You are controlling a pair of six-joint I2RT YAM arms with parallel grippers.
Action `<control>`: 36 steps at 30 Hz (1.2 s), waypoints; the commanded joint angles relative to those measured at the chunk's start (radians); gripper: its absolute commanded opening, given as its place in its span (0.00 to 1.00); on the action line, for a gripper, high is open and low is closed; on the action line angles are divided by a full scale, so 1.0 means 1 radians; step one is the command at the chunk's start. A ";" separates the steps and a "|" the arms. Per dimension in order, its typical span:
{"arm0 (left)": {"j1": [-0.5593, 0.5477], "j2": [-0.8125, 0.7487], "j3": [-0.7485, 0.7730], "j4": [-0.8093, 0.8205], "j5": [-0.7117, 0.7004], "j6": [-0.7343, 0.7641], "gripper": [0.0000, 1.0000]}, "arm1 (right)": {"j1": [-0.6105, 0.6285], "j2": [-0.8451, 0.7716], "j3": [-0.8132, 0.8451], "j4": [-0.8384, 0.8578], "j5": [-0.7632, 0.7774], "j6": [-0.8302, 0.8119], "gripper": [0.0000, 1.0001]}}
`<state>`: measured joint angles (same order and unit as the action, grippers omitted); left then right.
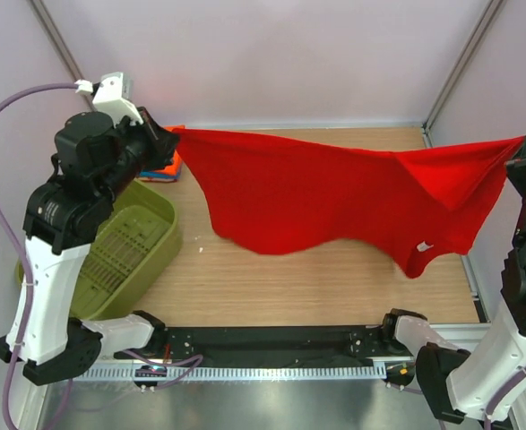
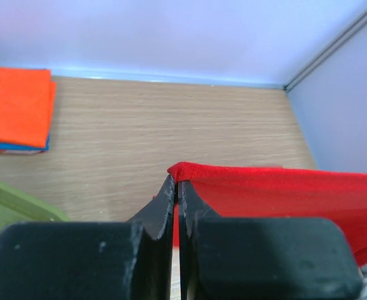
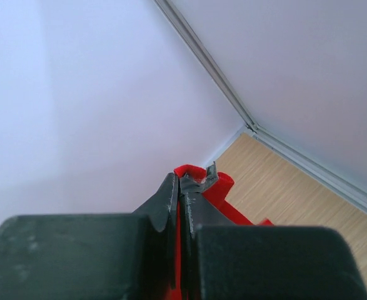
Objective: Fold and stack the t-shirts
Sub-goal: Flatten the tshirt out
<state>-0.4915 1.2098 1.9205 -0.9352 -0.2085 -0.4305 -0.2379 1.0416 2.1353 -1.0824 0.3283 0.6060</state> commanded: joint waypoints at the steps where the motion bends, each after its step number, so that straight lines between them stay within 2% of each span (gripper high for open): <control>1: 0.004 -0.027 0.061 -0.005 0.073 -0.027 0.00 | -0.005 0.021 0.145 -0.013 0.014 0.000 0.01; 4: 0.004 -0.076 0.077 0.024 0.147 -0.062 0.00 | -0.005 -0.017 0.204 -0.024 0.037 -0.002 0.01; 9: 0.004 -0.164 0.061 0.078 0.231 -0.109 0.00 | 0.008 -0.112 0.201 -0.027 0.103 0.020 0.01; 14: 0.004 -0.204 0.038 0.058 0.253 -0.120 0.00 | 0.018 -0.167 0.206 -0.016 0.115 0.029 0.01; 17: 0.004 -0.205 -0.049 0.071 0.216 -0.119 0.00 | 0.018 -0.180 0.137 0.027 0.101 0.021 0.01; 21: 0.004 -0.149 -0.158 0.096 0.156 -0.117 0.00 | 0.018 -0.115 -0.079 0.145 0.057 -0.003 0.01; 26: 0.011 0.040 -0.138 0.122 0.011 -0.067 0.00 | 0.020 0.003 -0.352 0.402 -0.047 -0.057 0.01; 29: 0.051 0.204 -0.114 0.191 0.012 -0.045 0.00 | 0.020 0.128 -0.475 0.577 -0.119 -0.109 0.01; 30: 0.079 0.282 -0.104 0.212 0.026 -0.044 0.00 | 0.019 0.162 -0.523 0.670 -0.188 -0.123 0.01; 36: 0.185 0.581 -0.013 0.353 0.098 -0.031 0.00 | 0.018 0.439 -0.607 0.965 -0.415 -0.175 0.01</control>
<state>-0.3672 1.7210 1.8187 -0.7219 -0.1295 -0.4881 -0.2226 1.4464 1.5139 -0.4011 0.0711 0.4873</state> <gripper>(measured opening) 0.008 0.040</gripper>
